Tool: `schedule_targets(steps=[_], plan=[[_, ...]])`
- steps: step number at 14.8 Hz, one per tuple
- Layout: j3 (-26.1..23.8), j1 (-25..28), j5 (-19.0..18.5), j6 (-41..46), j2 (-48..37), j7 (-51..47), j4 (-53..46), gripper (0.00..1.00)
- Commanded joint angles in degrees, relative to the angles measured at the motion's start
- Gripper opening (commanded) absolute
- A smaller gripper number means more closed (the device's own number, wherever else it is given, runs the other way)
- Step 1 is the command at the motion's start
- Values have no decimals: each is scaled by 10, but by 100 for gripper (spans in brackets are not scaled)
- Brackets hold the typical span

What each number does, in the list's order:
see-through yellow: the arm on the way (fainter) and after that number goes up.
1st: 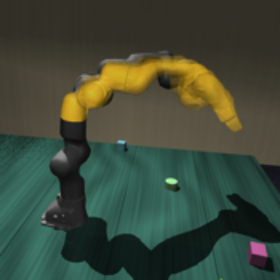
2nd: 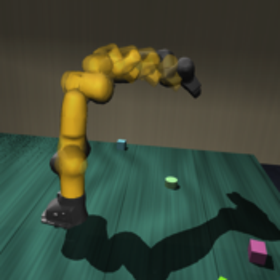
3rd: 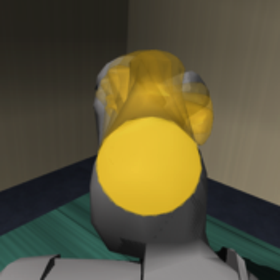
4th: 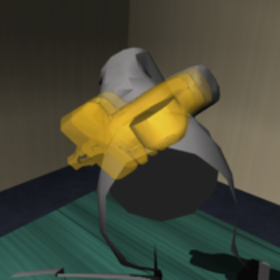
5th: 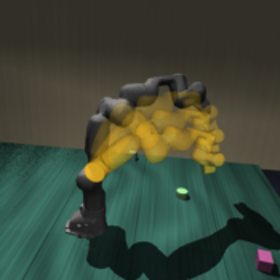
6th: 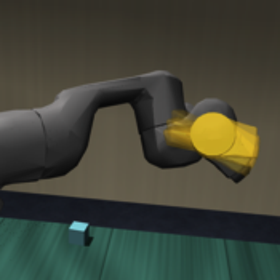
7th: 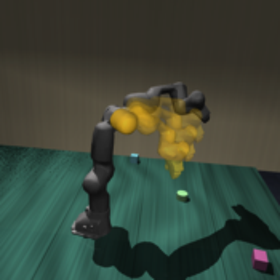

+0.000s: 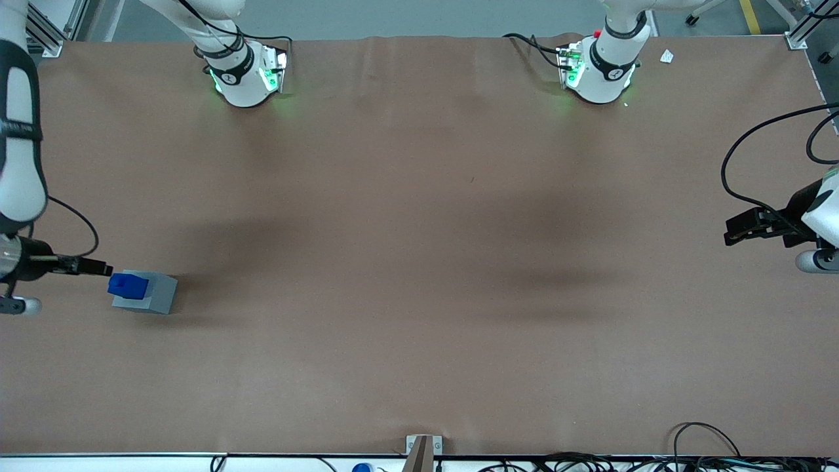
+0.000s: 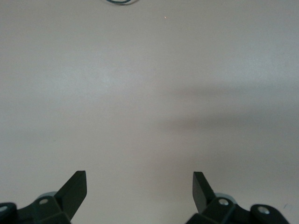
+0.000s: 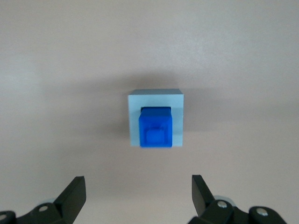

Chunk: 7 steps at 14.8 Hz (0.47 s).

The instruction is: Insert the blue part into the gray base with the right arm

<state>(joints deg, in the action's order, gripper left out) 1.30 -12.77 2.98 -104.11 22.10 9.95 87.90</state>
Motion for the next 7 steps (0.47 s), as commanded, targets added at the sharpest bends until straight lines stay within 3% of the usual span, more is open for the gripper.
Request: schedule_targets(steps=[1, 7], plan=[[-3, 13, 7, 6, -103, 0, 72, 100], [-2, 44, 10, 87, -203, -60, 73, 100]])
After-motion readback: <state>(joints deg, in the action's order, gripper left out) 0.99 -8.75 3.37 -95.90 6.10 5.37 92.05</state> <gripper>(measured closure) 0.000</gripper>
